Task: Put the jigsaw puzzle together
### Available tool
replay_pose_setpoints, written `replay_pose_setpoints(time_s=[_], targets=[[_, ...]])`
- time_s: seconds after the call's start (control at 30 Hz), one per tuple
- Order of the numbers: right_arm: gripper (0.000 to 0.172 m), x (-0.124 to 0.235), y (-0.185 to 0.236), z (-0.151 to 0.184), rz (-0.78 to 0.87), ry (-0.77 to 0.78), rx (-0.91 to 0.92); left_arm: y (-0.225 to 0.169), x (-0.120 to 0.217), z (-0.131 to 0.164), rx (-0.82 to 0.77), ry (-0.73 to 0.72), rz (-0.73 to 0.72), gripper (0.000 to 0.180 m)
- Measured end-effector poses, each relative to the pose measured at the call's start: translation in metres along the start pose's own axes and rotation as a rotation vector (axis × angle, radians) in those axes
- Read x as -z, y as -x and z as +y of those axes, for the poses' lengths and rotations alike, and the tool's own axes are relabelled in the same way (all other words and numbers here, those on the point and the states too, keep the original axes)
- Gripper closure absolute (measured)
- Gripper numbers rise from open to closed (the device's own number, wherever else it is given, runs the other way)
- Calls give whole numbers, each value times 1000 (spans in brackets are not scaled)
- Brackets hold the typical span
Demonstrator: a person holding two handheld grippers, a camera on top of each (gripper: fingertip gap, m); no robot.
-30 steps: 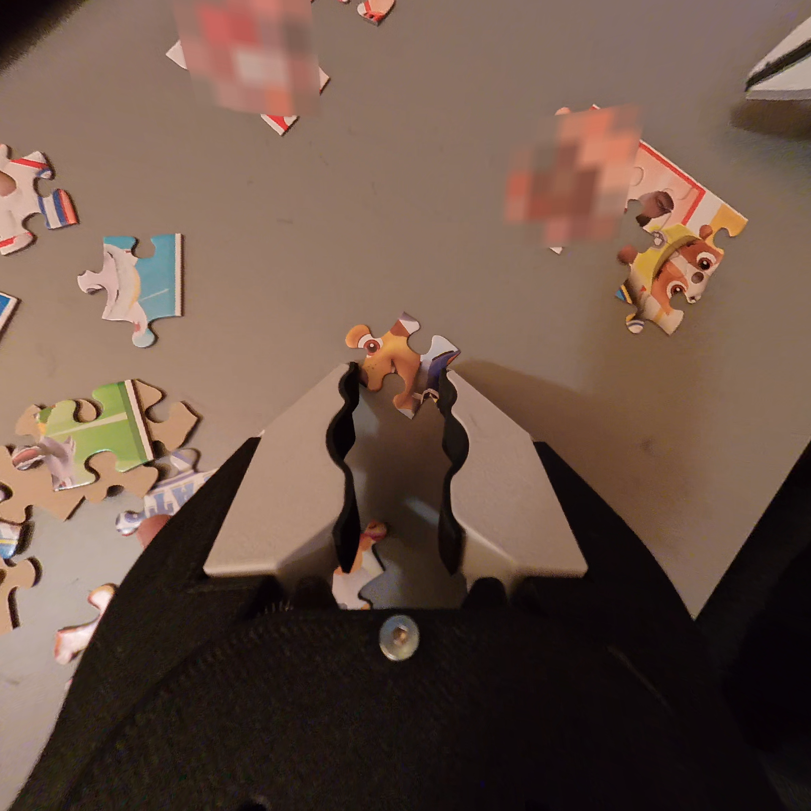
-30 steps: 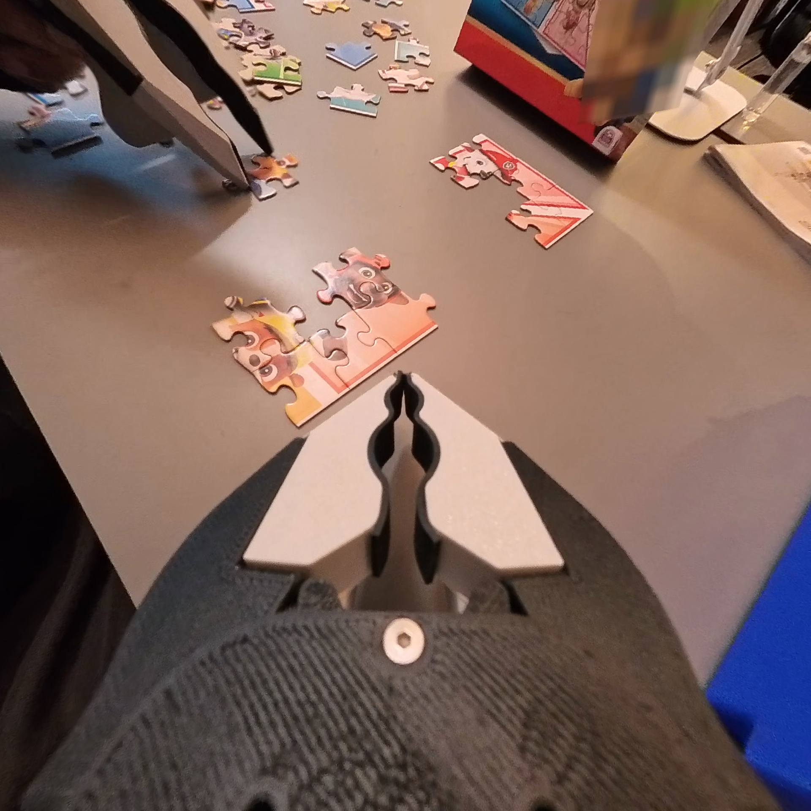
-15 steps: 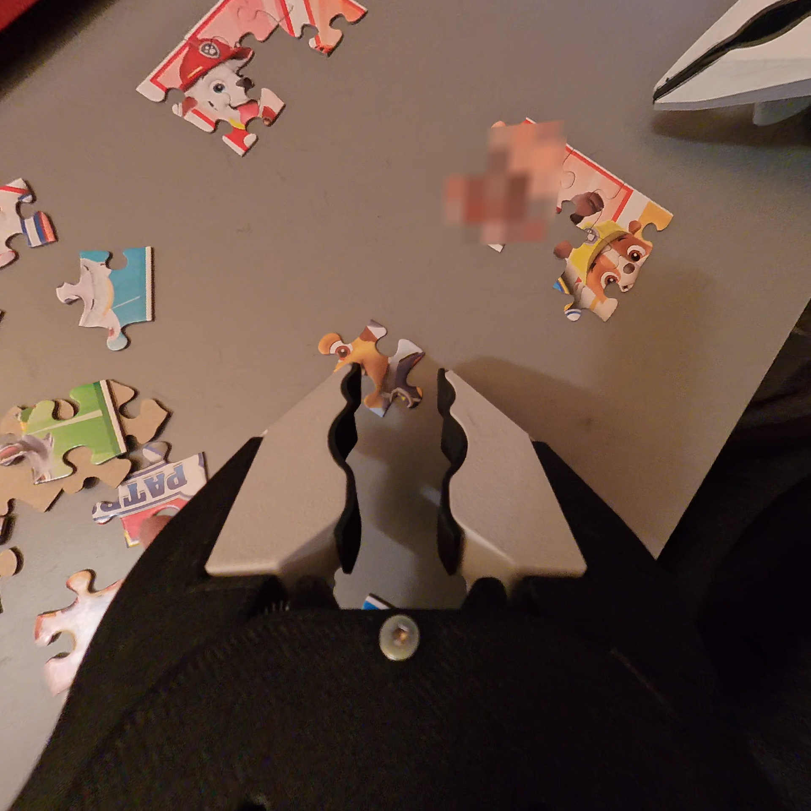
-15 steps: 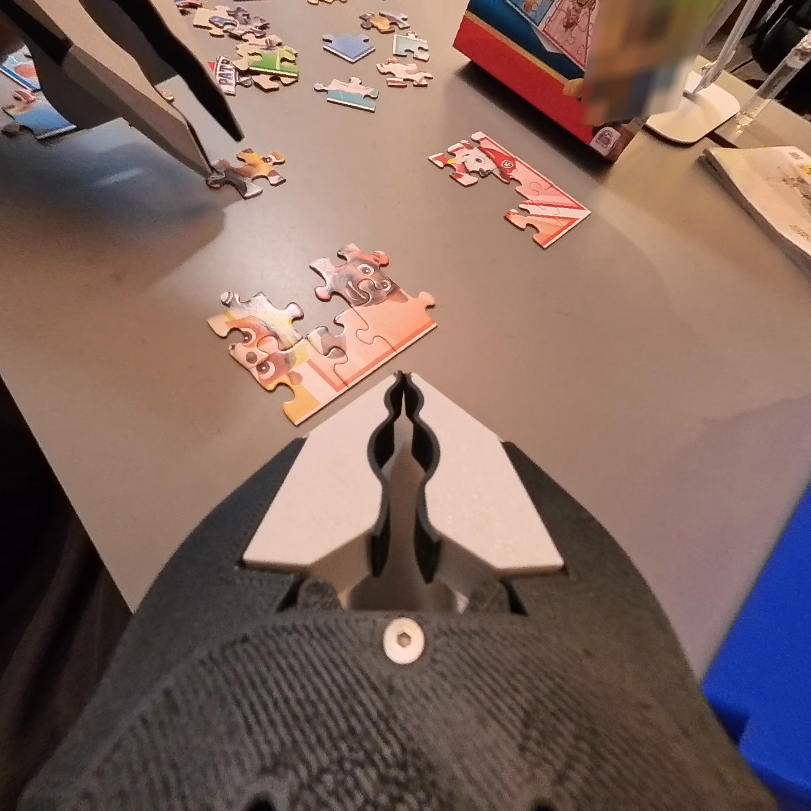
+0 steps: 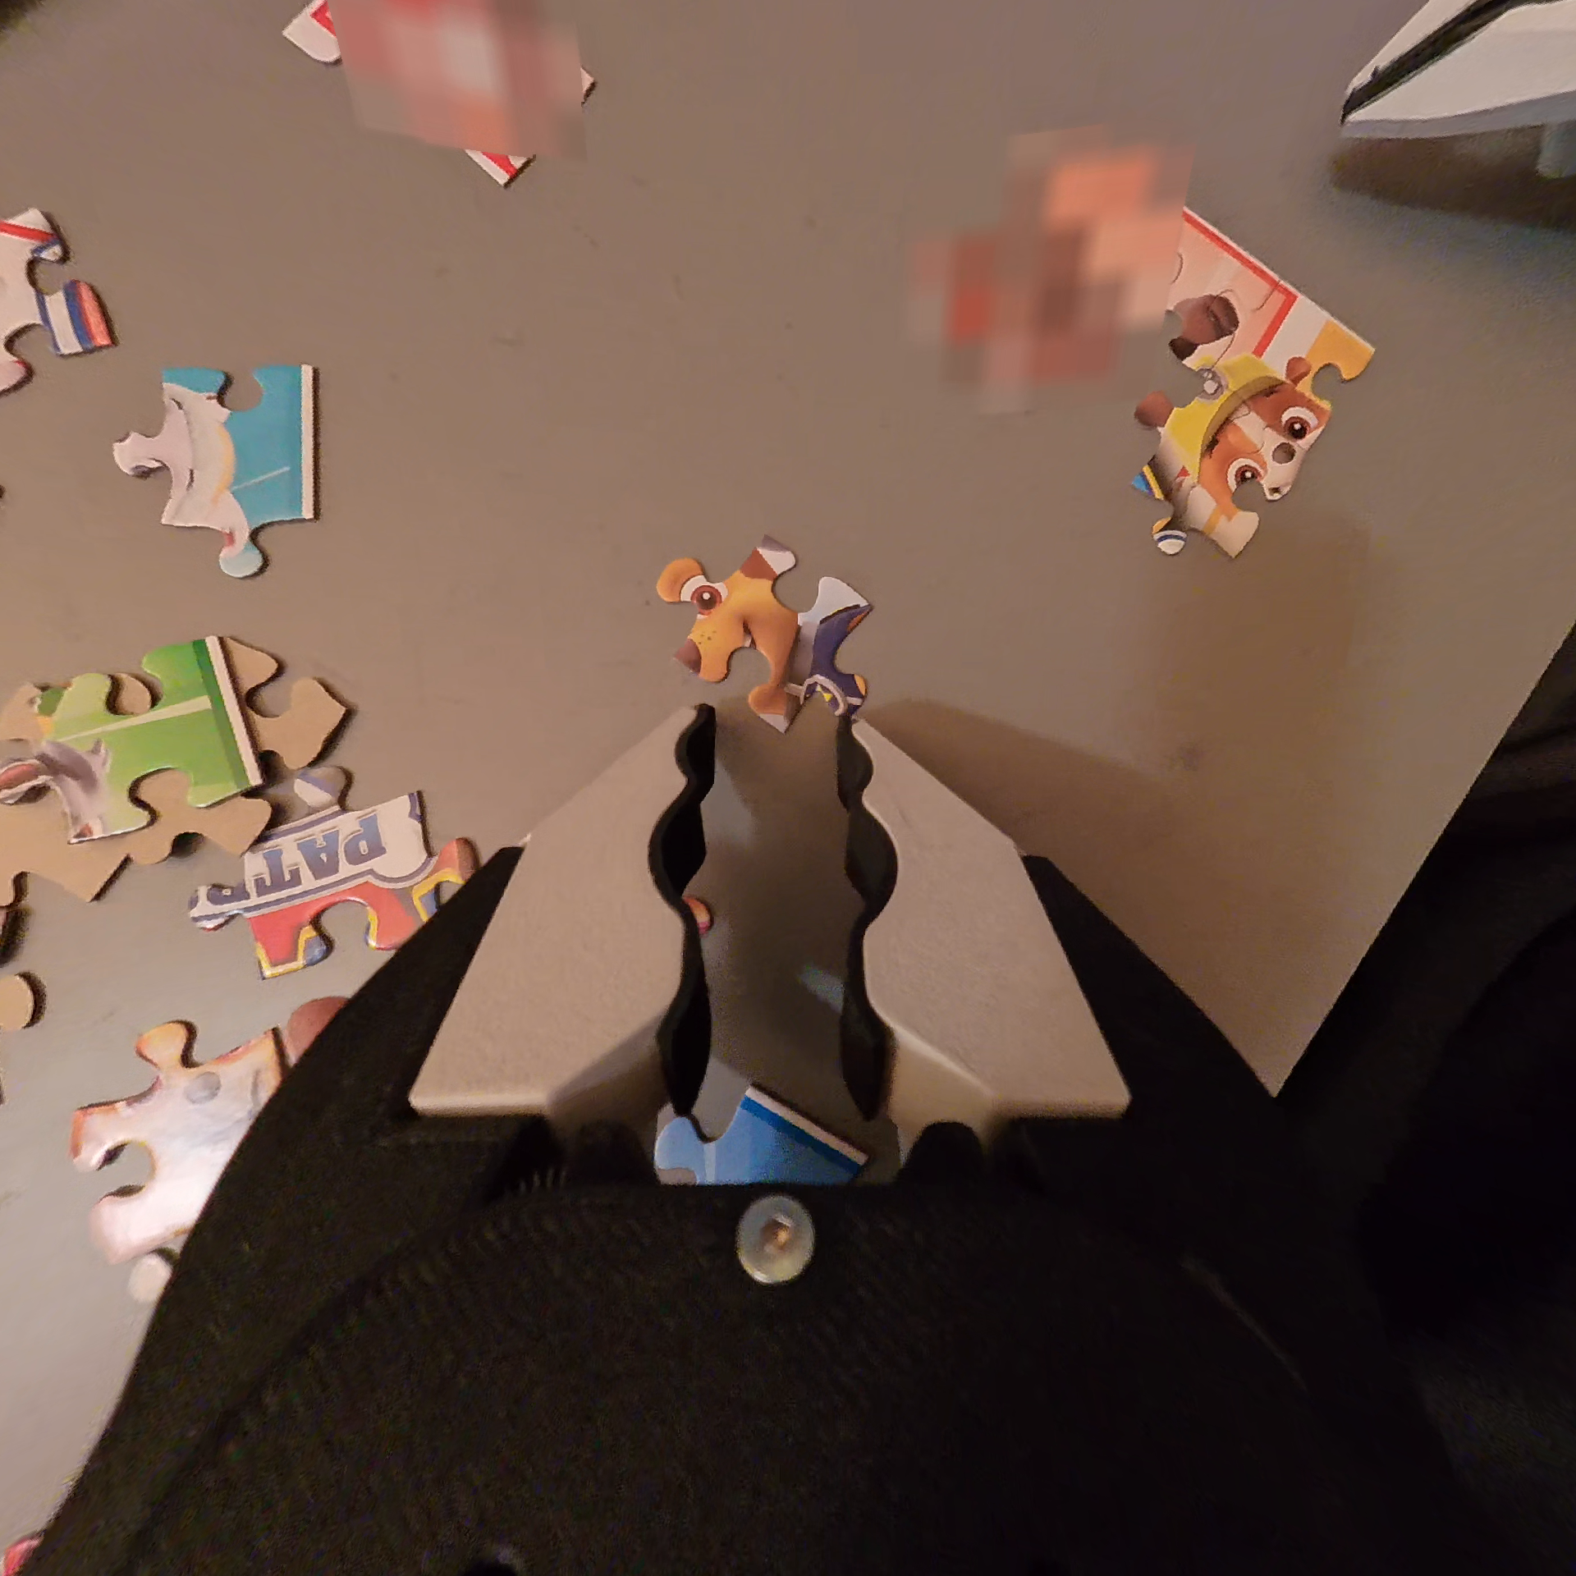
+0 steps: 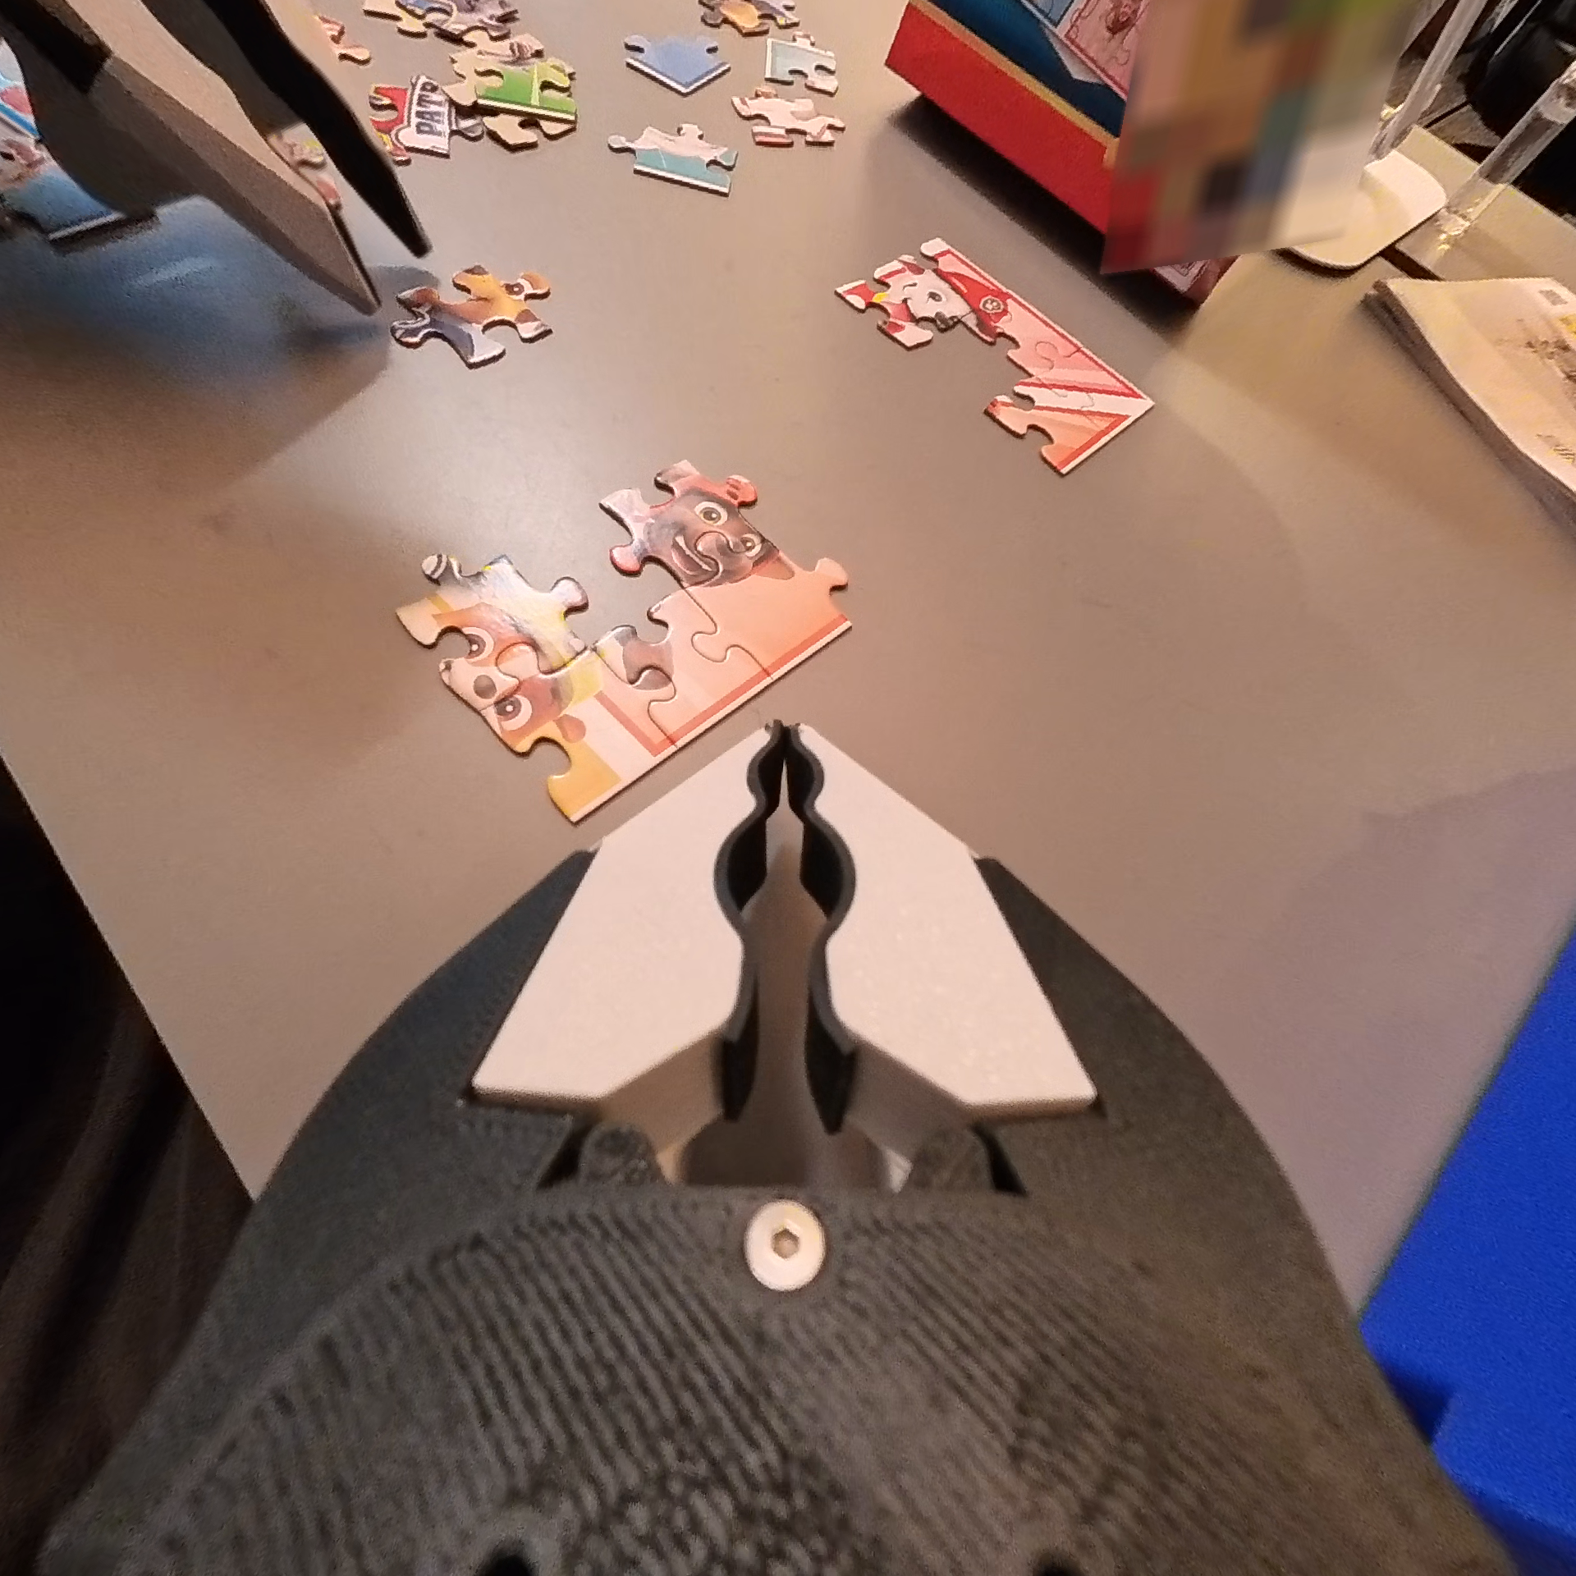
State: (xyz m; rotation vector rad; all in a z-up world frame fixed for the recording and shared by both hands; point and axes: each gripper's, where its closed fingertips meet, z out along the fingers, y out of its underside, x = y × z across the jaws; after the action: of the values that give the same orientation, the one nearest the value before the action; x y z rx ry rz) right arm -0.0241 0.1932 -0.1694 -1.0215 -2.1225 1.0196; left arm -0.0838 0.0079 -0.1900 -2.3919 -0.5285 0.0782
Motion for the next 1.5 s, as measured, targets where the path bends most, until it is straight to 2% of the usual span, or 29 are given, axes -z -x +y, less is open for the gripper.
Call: replay_pose_setpoints(time_s=[0.17,0.43,0.8,1.17,1.4,1.5], targets=[[172,0,0,0,1,-1,0,-5,-4,1,-19,12,0,154],[172,0,0,0,3,2,2,-14,-6,-1,-26,7,35,171],[172,0,0,0,4,3,6,-22,-7,-1,-39,6,57,180],[172,0,0,1,4,4,5,-23,-5,-3,-44,-7,66,180],[172,-1,0,1,5,5,6,-22,-7,-7,-26,-36,63,161],[172,-1,0,1,6,6,7,-22,-10,-5,-41,-23,46,160]])
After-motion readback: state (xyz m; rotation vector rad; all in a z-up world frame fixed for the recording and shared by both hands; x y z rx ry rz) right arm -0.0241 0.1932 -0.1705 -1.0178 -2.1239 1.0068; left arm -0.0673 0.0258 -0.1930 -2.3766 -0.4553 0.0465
